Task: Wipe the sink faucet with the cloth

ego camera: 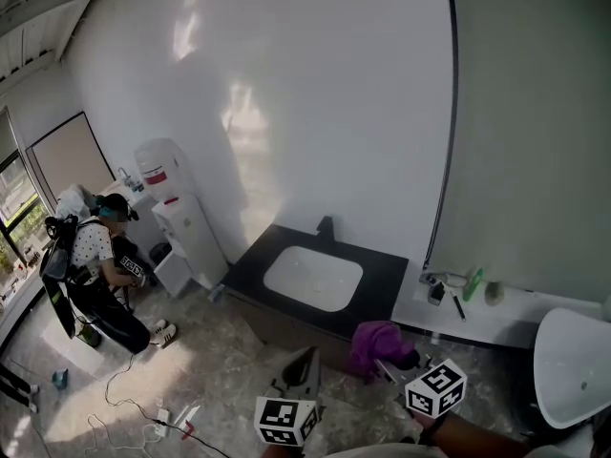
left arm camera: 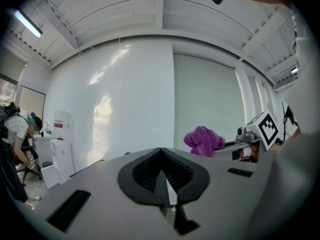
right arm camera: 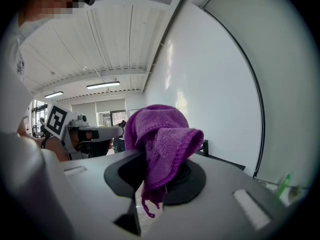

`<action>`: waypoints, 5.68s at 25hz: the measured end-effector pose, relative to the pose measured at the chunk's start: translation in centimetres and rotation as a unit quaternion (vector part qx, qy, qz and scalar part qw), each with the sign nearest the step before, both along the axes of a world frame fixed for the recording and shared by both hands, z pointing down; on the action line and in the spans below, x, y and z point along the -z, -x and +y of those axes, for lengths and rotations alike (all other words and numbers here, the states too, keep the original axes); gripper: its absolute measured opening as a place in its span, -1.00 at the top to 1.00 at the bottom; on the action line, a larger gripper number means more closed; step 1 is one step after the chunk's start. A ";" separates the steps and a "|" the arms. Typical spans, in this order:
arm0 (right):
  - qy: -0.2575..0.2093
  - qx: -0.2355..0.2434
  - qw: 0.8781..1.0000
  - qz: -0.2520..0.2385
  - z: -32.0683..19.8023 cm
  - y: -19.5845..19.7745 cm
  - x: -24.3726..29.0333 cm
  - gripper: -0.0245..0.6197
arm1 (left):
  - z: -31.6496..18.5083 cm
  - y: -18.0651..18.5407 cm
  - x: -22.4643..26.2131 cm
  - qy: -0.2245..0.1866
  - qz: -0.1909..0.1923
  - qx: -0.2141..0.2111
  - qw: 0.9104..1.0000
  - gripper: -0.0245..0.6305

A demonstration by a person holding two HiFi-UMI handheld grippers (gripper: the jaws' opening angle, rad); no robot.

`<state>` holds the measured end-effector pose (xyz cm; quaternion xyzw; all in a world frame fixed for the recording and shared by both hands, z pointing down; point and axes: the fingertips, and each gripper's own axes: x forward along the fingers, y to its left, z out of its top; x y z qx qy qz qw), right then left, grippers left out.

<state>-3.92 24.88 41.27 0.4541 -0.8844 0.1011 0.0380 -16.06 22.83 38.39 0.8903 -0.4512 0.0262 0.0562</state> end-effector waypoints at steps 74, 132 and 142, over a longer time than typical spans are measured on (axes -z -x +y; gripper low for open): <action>0.191 0.109 0.968 0.124 -72.1 1.0 -25.3 0.71 | -56.1 -8.3 -19.8 0.195 -0.006 0.036 0.980 0.91; 0.042 0.042 0.998 -0.008 -57.2 -9.3 -4.0 0.70 | -54.6 -15.7 -7.8 0.102 0.006 -0.014 0.995 0.91; 0.020 0.028 0.999 -0.003 -57.2 -11.0 -1.3 0.71 | -56.0 -16.3 -3.8 0.067 -0.005 -0.003 0.998 0.91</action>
